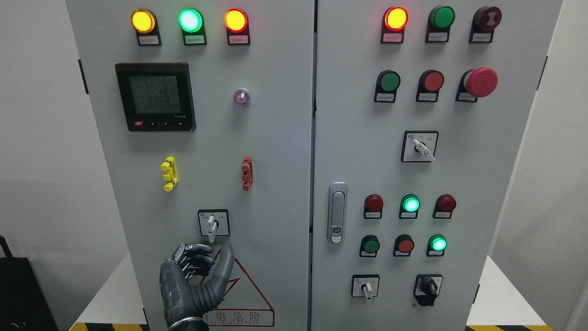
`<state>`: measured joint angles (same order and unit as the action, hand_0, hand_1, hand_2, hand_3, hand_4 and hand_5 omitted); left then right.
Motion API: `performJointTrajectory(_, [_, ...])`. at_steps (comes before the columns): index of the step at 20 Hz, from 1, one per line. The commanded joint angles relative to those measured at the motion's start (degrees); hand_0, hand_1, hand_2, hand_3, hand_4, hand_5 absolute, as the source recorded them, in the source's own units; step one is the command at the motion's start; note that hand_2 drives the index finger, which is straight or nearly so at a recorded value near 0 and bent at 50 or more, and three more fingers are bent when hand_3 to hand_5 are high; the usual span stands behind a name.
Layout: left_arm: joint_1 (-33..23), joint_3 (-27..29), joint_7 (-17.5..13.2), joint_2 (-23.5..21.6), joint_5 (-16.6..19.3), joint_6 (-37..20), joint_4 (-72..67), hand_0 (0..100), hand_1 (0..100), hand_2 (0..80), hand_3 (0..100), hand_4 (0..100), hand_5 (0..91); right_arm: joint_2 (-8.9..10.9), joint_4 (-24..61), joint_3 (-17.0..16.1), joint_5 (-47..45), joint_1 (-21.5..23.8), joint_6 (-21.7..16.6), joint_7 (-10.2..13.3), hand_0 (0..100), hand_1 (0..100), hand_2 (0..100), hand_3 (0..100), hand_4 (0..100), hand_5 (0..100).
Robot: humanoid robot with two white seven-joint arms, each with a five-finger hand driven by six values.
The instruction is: Turn on light switch 1
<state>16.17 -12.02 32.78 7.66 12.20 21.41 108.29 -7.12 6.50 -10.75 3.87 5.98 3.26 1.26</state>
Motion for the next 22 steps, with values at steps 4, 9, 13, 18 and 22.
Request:
performJointTrajectory(4, [0.5, 0.7, 0.1, 0.2, 0.9, 0.4, 0.0, 17, 76, 60.5, 83, 81, 65.9, 0.0, 0.0, -0.1, 0.0, 0.0, 0.0, 0.0, 0, 0, 0, 0, 0, 0])
performJointTrajectory(9, [0.5, 0.8, 0.1, 0.2, 1.0, 0.5, 0.0, 17, 76, 60.9, 83, 82, 66.4, 0.0, 0.0, 0.0, 0.0, 0.0, 0.0, 0.0, 0, 0, 0, 0, 0, 0])
performJointTrajectory(13, [0.7, 0.9, 0.1, 0.2, 1.1, 0.5, 0.0, 17, 76, 61.0, 83, 82, 66.6, 0.0, 0.0, -0.1, 0.0, 0.0, 0.0, 0.0, 0, 0, 0, 0, 0, 0])
performJointTrajectory(18, [1.1, 0.9, 0.2, 0.2, 1.1, 0.9, 0.0, 17, 76, 61.1, 84, 82, 66.6, 0.0, 0.0, 0.0, 0.0, 0.0, 0.0, 0.0, 0, 0, 0, 0, 0, 0])
performJointTrajectory(22, [2.3, 0.9, 0.4, 0.3, 1.0, 1.4, 0.0, 17, 76, 61.1, 84, 82, 66.6, 0.0, 0.0, 0.0, 0.0, 0.0, 0.0, 0.0, 0, 0, 0, 0, 0, 0])
